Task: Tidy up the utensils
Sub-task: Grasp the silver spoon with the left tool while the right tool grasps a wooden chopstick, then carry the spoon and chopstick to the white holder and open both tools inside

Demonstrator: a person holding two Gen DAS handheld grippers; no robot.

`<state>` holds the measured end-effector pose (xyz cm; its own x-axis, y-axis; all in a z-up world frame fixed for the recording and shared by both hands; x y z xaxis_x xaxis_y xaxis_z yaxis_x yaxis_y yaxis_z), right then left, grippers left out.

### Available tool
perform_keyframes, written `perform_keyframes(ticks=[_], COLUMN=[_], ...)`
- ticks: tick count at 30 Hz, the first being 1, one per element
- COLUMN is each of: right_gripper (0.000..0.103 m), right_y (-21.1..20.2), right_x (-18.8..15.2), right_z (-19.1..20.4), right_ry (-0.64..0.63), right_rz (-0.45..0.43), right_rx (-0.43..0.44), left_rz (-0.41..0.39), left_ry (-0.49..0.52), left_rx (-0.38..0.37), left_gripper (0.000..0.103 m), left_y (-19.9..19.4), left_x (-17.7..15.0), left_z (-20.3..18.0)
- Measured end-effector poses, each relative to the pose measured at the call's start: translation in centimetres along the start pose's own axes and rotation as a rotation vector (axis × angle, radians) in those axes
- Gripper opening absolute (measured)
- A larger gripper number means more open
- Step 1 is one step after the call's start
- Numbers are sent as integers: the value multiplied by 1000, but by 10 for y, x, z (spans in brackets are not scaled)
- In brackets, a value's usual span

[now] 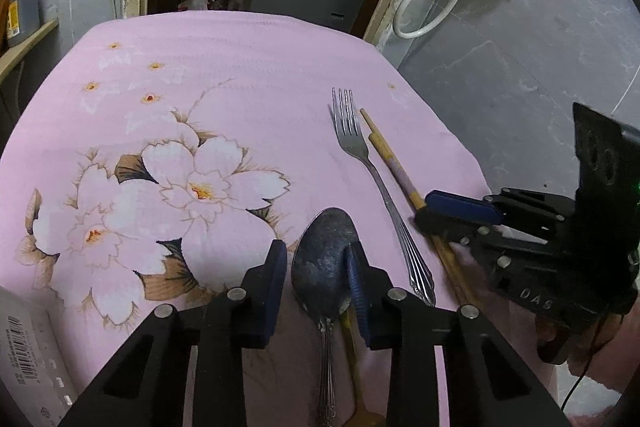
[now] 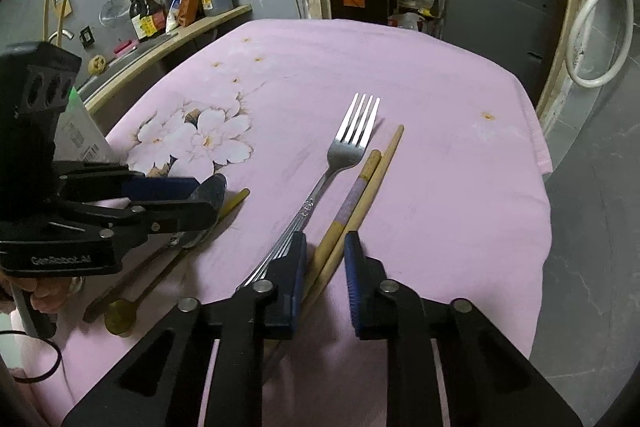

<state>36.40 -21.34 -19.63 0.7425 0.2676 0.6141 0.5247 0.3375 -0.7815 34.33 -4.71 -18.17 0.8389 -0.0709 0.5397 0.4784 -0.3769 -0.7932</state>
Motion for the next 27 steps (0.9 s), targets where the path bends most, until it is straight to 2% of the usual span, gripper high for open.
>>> perform_keyframes(ticks=[7, 12, 15, 21, 24, 27], right_gripper=[11, 10, 11, 11, 9, 7], right_y=[-4, 2, 13, 27, 27, 22], right_x=[-8, -11, -9, 1, 0, -5], right_z=[-22, -32, -35, -29, -31, -28], right_ry=[119, 208, 251, 291, 336, 370], right_rz=[11, 27, 74, 135, 153, 126], right_rx=[14, 57, 90, 76, 86, 106], left_rz=[32, 61, 73, 106, 96, 69], left_ry=[-27, -38, -35, -31, -34, -15], left_rx=[7, -5, -3, 12, 15, 33], left_gripper=[10, 7, 7, 6, 4, 2], left_y=[4, 4, 5, 5, 0, -8], left_x=[5, 6, 8, 12, 14, 15], left_z=[1, -2, -4, -9, -10, -16])
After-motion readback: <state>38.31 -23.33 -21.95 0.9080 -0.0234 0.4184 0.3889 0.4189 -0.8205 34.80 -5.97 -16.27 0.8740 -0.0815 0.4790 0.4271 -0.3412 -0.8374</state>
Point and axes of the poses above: each gripper's, at about its wrist camera, not at the fingertips, and y roughly the way its jaws point, z to its left, x to its top, the point moved 3 cm from there along y, roughly the way its jaws point, and after that the axes turned 2 degrees about z, right-handed, at the moved point
